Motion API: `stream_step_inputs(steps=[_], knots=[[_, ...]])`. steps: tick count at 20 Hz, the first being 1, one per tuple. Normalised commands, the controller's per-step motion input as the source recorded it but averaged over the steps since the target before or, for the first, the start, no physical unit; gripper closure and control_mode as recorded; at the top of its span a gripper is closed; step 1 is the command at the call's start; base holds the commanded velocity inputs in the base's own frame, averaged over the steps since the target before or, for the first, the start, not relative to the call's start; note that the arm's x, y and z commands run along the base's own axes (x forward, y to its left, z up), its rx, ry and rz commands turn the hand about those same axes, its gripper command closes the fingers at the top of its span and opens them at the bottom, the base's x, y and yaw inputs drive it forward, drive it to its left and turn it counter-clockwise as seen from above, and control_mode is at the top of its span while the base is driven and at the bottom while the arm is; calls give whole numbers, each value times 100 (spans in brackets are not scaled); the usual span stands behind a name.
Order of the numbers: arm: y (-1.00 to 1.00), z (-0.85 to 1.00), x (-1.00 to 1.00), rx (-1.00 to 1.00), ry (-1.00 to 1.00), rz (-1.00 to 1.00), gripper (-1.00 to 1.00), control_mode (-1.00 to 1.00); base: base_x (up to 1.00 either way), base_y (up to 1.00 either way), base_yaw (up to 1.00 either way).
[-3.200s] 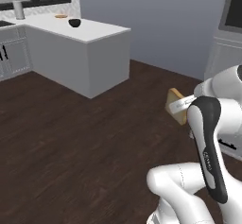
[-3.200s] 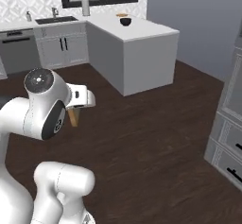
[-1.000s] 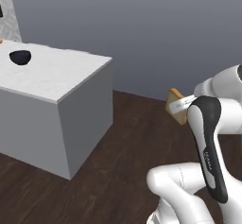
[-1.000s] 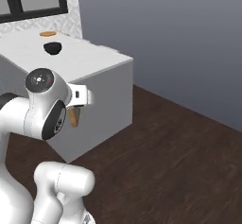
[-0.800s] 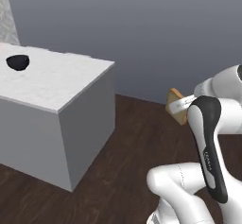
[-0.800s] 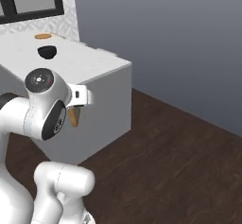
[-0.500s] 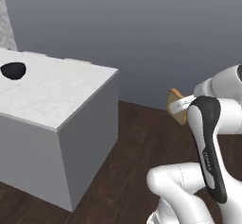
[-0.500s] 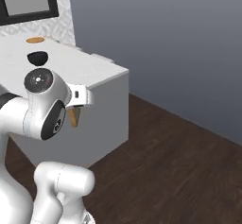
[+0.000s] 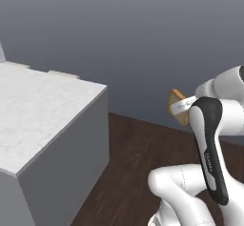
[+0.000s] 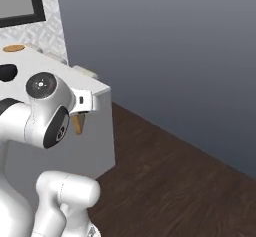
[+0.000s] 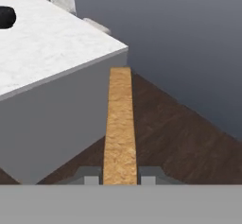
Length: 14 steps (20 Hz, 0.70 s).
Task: Start the toaster. Once the lever pops up, take the bread to the plate on the dining counter.
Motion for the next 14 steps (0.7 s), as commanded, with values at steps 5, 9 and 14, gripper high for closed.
stream_step_inputs(steps=[5, 9, 14], knots=[[0, 0, 0, 0, 0, 0, 100, 100, 100, -42, 12], [0, 0, 0, 0, 0, 0, 100, 100, 100, -30, 24], [0, 0, 0, 0, 0, 0, 100, 100, 100, -31, 35]])
